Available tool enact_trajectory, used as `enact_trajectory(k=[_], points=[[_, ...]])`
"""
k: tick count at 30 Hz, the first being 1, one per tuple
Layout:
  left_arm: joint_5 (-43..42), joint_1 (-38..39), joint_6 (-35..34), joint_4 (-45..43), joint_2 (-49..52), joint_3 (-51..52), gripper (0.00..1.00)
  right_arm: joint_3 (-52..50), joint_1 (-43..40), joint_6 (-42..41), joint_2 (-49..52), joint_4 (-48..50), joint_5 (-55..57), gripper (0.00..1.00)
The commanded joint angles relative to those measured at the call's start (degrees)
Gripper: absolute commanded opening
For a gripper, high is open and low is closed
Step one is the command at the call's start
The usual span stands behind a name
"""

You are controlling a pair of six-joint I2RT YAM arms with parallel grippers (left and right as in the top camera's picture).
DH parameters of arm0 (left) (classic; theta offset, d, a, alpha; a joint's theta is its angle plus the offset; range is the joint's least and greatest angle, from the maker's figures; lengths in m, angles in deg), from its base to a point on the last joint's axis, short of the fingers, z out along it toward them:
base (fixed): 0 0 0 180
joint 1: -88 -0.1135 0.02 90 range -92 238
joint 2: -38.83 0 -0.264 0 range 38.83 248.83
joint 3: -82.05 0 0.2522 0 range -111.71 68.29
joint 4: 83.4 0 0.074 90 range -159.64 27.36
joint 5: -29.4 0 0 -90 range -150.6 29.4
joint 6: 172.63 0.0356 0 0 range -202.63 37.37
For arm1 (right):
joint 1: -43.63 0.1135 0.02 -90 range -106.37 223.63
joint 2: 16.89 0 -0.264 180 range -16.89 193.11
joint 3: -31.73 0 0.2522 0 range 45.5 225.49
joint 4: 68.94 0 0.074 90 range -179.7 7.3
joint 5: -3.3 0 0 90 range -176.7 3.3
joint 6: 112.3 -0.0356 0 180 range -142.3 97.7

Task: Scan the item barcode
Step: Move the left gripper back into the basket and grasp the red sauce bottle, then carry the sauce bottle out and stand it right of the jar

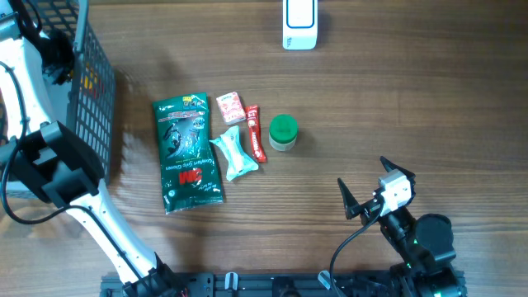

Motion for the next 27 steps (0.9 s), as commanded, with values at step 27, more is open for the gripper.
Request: enact_trajectory(k=[27], points=[[-10.6, -3.7, -7.6, 1.3, -36.8, 0.3, 0.29, 0.4, -0.2, 0.3, -0.6, 0.1, -0.7, 1.0]])
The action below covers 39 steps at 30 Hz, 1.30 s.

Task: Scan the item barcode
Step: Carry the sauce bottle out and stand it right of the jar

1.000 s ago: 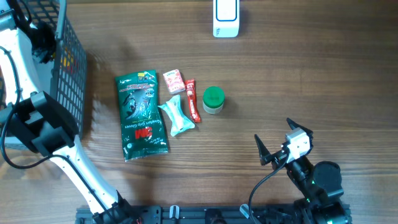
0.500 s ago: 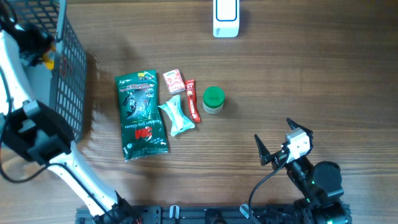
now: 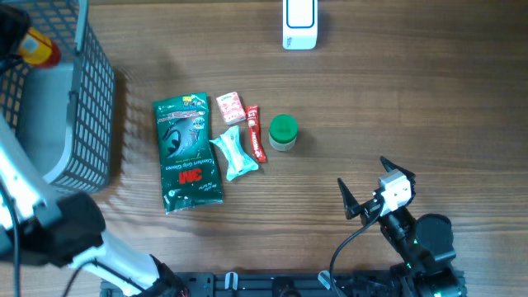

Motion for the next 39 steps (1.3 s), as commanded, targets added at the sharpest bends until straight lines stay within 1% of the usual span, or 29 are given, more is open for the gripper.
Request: enact_trajectory(k=[1, 5, 9, 14, 15, 18, 21, 24, 28, 29, 31, 33, 34, 39], points=[[-7.9, 0.0, -3.5, -1.2, -10.4, -0.2, 0.29, 0.4, -0.2, 0.3, -0.6, 0.1, -0.7, 1.0], [-14.3, 0.9, -4.5, -2.5, -17.4, -0.2, 0.3, 0.4, -0.2, 0.3, -0.6, 0.1, -0.7, 1.0], [-14.9, 4.7, -6.2, -2.4, -22.0, -0.2, 0.3, 0.4, -0.2, 0.3, -0.6, 0.1, -0.7, 1.0], [-14.9, 14.2, -6.0, -0.7, -24.1, -0.2, 0.3, 0.4, -0.2, 0.3, -0.6, 0.1, -0.7, 1.0], [-14.9, 17.2, -5.6, 0.4, -24.0, -0.2, 0.3, 0.5, -0.2, 0.3, -0.6, 0.1, -0.7, 1.0], [-14.8, 24.0, -2.4, 3.7, -23.1, -0.2, 0.3, 0.5, -0.2, 0.3, -0.6, 0.1, -0.7, 1.0], [-14.7, 31.3, 1.8, 9.7, -21.2, -0.2, 0.31, 0.4, -0.2, 0.3, -0.6, 0.1, -0.7, 0.99], [-11.3, 37.2, 3.1, 15.8, -18.9, -0.2, 0.3, 0.4, -0.2, 0.3, -0.6, 0.1, -0.7, 1.0], [-4.7, 42.7, 3.1, 21.0, -16.2, -0.2, 0.3, 0.4, -0.2, 0.3, -0.6, 0.1, -0.7, 1.0], [-2.3, 45.4, 3.1, 23.0, -14.7, -0.2, 0.3, 0.5, -0.2, 0.3, -0.6, 0.1, -0.7, 1.0], [0.5, 48.2, 3.1, 25.5, -13.1, -0.2, 0.3, 0.5, -0.2, 0.3, -0.6, 0.1, -0.7, 1.0], [3.1, 50.9, 3.1, 28.1, -11.4, -0.2, 0.28, 0.5, -0.2, 0.3, -0.6, 0.1, -0.7, 1.0], [4.1, 52.4, 3.2, 28.7, -10.6, -0.1, 0.26, 0.5, -0.2, 0.3, -0.6, 0.1, -0.7, 1.0], [4.3, 58.6, 3.9, 25.8, -9.1, 4.1, 0.27, 0.5, -0.2, 0.3, -0.6, 0.1, -0.7, 1.0]])
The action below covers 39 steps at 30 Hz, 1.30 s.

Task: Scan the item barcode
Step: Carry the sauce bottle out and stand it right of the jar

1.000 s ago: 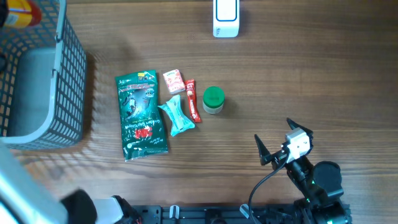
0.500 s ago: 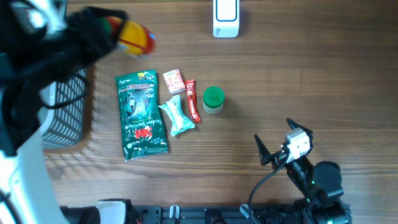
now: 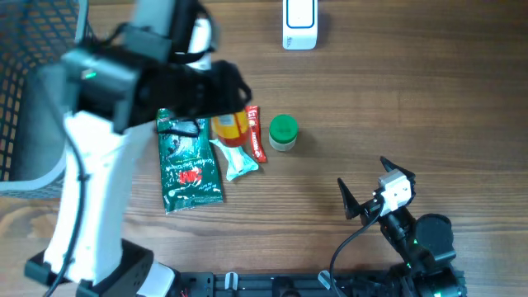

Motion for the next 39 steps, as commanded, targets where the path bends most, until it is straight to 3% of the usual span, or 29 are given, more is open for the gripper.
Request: enact_trajectory(k=[1, 12, 23, 33, 39], points=[[2.4, 4.7, 1.4, -3.0, 0.9, 3.5, 0.27, 0.4, -0.2, 0.3, -0.6, 0.1, -0.7, 1.0], [2.4, 14.2, -0.9, -24.4, 0.9, 24.1, 0.31, 0.4, -0.2, 0.3, -0.6, 0.1, -0.7, 1.0], [2.4, 15.4, -3.0, -44.1, 1.0, 43.9, 0.33, 0.4, -0.2, 0.3, -0.6, 0.1, -0.7, 1.0], [4.3, 17.3, -3.0, -54.4, 2.9, 53.0, 0.34, 0.4, -0.2, 0.3, -0.6, 0.1, -0.7, 1.0], [8.6, 18.7, -3.2, -62.2, 7.3, 53.4, 0.38, 0.5, -0.2, 0.3, -0.6, 0.1, -0.7, 1.0]])
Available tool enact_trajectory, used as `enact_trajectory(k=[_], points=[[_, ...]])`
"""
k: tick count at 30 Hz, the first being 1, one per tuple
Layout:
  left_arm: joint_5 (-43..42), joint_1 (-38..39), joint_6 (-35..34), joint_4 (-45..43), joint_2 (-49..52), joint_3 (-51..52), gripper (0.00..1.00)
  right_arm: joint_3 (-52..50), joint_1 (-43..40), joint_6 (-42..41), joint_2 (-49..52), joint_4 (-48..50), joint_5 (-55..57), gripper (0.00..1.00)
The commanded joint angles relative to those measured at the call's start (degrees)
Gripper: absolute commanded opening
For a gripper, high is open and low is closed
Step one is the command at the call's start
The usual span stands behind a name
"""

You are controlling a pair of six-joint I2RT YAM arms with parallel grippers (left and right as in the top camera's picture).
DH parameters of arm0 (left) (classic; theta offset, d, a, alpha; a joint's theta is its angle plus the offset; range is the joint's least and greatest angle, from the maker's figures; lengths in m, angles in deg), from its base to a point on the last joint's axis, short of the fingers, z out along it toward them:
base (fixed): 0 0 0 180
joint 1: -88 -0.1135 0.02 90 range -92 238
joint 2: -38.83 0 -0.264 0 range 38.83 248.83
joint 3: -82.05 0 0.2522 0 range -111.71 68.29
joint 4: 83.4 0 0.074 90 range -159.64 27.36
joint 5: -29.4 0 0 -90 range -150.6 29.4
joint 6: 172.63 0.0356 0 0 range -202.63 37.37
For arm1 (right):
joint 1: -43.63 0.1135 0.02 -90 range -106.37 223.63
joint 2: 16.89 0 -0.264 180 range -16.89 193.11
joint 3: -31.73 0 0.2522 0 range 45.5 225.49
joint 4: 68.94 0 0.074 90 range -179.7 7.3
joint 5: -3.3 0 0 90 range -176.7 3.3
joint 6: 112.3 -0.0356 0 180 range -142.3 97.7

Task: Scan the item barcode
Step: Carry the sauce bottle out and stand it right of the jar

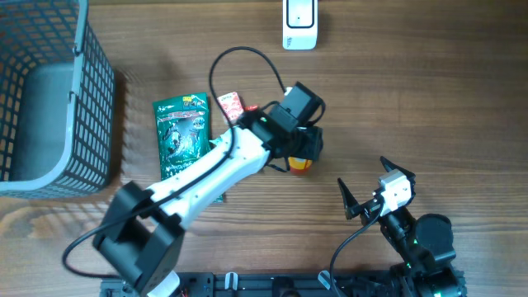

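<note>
My left arm reaches from the lower left across the middle of the table. Its gripper [304, 157] is shut on a small yellow-and-orange item [301, 167], which peeks out from under the fingers. The white barcode scanner [299, 25] stands at the far edge, well beyond the held item. My right gripper [360, 172] rests open near the front right, with nothing between its fingers.
A grey wire basket [91, 91] stands at the far left. A green packet [183, 136] and a small red-and-white packet [229, 106] lie left of the held item, partly under my left arm.
My left gripper has moved right with the yellow-and-orange item, from over the packets to the spot where the green-lidded jar showed. The jar is now hidden by the arm. The right arm is unmoved.
My left arm was first down at the basket. Then it held a yellow-and-orange item at the basket's far left corner. Later the item hung over the packets, and now it is right of them, mid-table. The right gripper stayed open and still.
</note>
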Motion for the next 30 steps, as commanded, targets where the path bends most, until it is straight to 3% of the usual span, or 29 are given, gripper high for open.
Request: enact_trajectory(k=[1, 9, 10, 12, 26, 30], points=[[4.9, 0.7, -0.5, -3.9, 3.1, 0.2, 0.39, 0.4, -0.2, 0.3, -0.6, 0.1, -0.7, 1.0], [8.8, 0.6, -0.5, -5.6, 6.2, 0.2, 0.39, 0.5, -0.2, 0.3, -0.6, 0.1, -0.7, 1.0], [8.8, 0.6, -0.5, -6.1, 6.2, 0.2, 0.45, 0.4, -0.2, 0.3, -0.6, 0.1, -0.7, 1.0], [8.8, 0.7, -0.5, -7.2, 6.0, 0.1, 1.0, 0.4, -0.2, 0.3, -0.6, 0.1, -0.7, 1.0], [8.6, 1.3, -0.5, -5.0, -3.3, -0.5, 1.0, 0.4, -0.2, 0.3, -0.6, 0.1, -0.7, 1.0], [15.0, 1.2, -0.3, -5.1, -9.0, -2.4, 1.0, 0.4, -0.2, 0.3, -0.6, 0.1, -0.7, 1.0]])
